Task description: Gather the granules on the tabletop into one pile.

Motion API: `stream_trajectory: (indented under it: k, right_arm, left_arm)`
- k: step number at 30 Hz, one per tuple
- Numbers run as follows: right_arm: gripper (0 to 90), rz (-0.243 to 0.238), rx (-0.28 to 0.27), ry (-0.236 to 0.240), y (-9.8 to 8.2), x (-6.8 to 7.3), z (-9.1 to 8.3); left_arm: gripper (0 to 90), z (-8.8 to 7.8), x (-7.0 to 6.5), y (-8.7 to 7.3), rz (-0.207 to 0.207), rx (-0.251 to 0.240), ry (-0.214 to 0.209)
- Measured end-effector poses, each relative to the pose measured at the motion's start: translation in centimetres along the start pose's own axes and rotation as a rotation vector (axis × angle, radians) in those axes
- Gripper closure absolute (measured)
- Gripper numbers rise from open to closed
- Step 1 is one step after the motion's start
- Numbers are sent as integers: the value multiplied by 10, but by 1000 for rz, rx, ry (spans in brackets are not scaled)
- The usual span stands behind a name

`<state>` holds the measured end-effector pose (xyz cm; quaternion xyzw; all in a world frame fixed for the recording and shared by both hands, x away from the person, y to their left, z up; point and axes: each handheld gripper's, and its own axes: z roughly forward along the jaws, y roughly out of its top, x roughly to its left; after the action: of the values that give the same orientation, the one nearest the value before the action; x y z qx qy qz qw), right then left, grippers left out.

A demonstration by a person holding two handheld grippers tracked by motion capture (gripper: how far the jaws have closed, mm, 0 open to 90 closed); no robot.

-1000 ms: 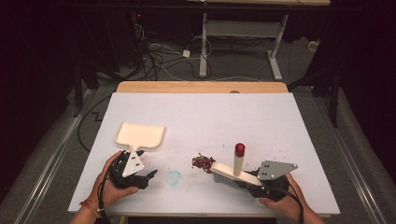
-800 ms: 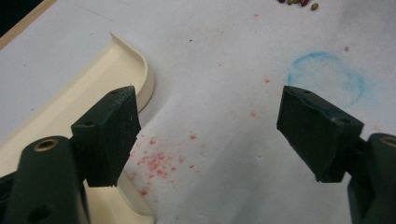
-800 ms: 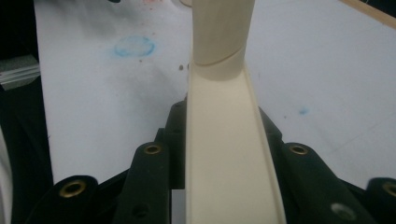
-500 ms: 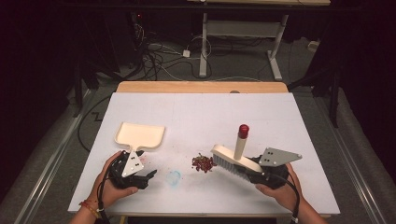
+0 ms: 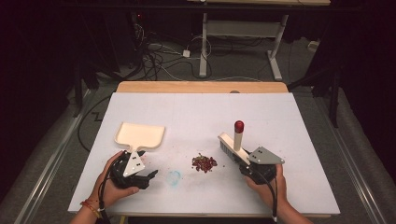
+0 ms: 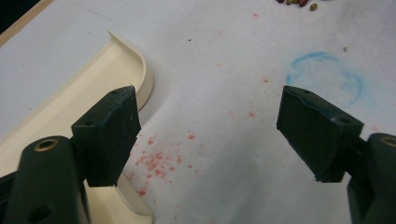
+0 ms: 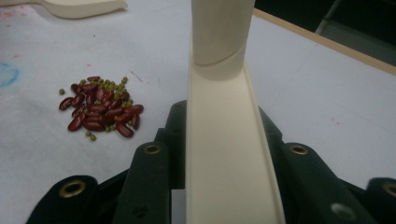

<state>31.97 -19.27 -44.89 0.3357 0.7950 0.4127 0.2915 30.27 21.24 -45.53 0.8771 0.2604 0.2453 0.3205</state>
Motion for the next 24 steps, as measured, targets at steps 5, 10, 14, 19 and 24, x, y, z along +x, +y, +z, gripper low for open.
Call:
stream_trajectory:
  k: [5,10,14,19,24]
  right_arm:
    - [670,-23,13,9,8,20,13]
    - [671,-8,11,-15,23,39,27]
    - [672,62,-4,-38,32,45,36]
    - [671,95,-30,-58,36,63,47]
    - [671,95,-67,-64,36,70,47]
  left_arm:
    - [206,1,-1,1,1,0,-3]
    - [206,1,-1,0,-3,1,-2]
    - [208,1,-1,0,-4,4,-2]
    - [208,1,-1,0,-6,3,-4]
    - [209,0,0,-1,-9,-2,-3]
